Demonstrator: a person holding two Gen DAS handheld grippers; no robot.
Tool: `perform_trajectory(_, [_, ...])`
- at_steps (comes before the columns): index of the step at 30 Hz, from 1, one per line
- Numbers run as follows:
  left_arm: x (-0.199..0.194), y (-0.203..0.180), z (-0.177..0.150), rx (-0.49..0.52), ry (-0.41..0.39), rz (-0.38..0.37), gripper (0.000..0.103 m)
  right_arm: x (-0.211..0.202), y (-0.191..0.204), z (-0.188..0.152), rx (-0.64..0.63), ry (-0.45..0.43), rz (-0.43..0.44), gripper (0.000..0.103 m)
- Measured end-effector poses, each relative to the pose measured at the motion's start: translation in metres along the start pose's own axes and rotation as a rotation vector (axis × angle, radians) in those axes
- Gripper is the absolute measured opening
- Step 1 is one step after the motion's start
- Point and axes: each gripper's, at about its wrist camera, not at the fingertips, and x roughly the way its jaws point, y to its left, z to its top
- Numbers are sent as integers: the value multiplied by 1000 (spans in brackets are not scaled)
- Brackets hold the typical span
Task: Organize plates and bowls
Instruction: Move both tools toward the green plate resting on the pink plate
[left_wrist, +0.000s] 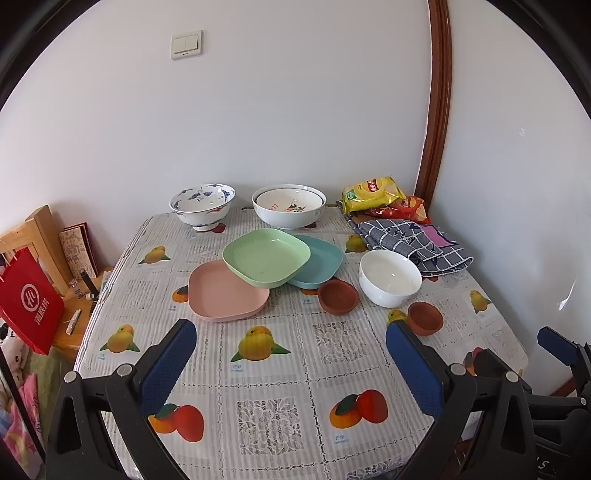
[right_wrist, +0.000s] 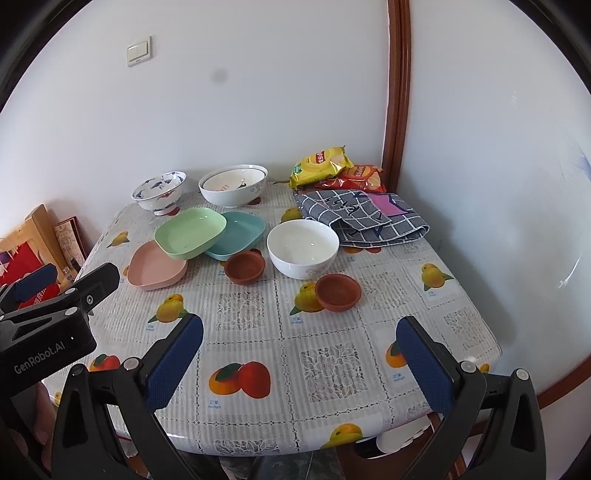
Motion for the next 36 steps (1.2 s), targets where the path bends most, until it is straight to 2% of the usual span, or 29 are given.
perform_trajectory(21, [37,11,21,1,52,7,103,35,11,30,-13,33,18,103])
perform_trajectory(36, [84,29,42,-20,106,17,103,83,32,58,-19,91,59,103])
